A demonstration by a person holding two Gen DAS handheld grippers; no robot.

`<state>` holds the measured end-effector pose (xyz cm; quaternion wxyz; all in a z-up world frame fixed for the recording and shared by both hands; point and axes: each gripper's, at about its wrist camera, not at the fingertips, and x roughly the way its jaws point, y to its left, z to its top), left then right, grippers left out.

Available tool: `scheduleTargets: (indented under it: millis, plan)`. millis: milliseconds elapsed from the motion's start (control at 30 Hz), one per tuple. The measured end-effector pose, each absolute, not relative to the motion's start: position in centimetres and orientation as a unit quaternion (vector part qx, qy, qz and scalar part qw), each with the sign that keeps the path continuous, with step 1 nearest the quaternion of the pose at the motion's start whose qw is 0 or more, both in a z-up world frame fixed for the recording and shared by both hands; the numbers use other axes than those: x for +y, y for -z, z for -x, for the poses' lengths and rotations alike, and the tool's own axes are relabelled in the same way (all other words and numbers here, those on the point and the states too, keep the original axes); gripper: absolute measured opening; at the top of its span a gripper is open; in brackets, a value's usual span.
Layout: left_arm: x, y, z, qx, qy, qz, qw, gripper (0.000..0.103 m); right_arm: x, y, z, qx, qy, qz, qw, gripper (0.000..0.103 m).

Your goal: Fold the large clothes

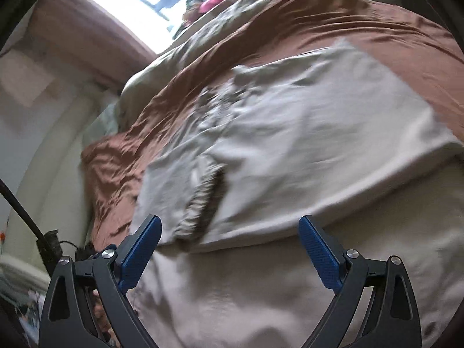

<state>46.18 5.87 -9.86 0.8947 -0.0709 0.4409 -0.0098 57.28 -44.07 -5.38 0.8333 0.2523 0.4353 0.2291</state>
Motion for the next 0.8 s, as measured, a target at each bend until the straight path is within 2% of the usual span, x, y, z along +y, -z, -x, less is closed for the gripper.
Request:
scheduleTargets:
  millis: [267, 633, 733, 800]
  plan:
    - [-1.2, 9.9, -50.8, 0.469, 0.054, 0.05, 0.88, 0.078, -49.8, 7.3, -56.4, 0.431, -0.193, -0.341, 0.813, 0.095]
    - [-7.3, 13.4, -56.3, 0.51, 0.057, -0.002, 0.858, 0.078, -57.5, 8.0, -55.2, 0.436, -0.113, -0.375, 0.81, 0.091]
    - [-7.6, 14.9, -57.4, 0.522, 0.045, -0.027, 0.851, 0.078, -58.8, 8.4, -55.0, 0.44, -0.107, -0.4, 0.796, 0.078]
    - [-7.0, 15.6, -57.9, 0.526, 0.027, -0.037, 0.849, 0.078, -59.5, 8.4, -54.5, 0.44, -0.099, -0.409, 0.793, 0.075]
